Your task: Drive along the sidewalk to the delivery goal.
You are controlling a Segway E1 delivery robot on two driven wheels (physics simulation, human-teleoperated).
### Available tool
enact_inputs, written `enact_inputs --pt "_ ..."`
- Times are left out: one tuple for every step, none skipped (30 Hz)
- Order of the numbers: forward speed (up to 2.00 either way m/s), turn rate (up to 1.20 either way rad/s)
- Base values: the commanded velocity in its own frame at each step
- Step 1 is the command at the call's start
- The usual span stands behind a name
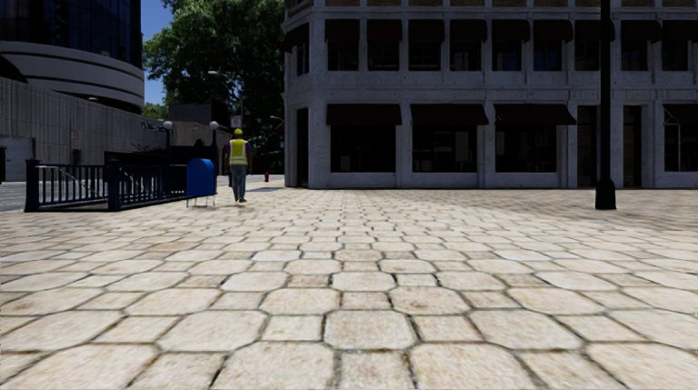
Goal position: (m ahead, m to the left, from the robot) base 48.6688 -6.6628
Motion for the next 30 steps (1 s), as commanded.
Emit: enact_inputs --pt "2.00 0.00" --pt "2.00 0.00" --pt "2.00 0.00" --pt "2.00 0.00" --pt "2.00 0.00" --pt "2.00 0.00" --pt "2.00 0.00" --pt "2.00 0.00" --pt "2.00 0.00" --pt "2.00 0.00" --pt "2.00 0.00" --pt "2.00 0.00" --pt "2.00 0.00" --pt "2.00 0.00" --pt "2.00 0.00" --pt "2.00 0.00" --pt "2.00 0.00" --pt "2.00 0.00" --pt "2.00 0.00" --pt "2.00 0.00" --pt "2.00 0.00" --pt "2.00 0.00" --pt "2.00 0.00" --pt "2.00 0.00" --pt "2.00 0.00" --pt "2.00 0.00" --pt "2.00 0.00" --pt "2.00 0.00" --pt "2.00 0.00" --pt "2.00 0.00"
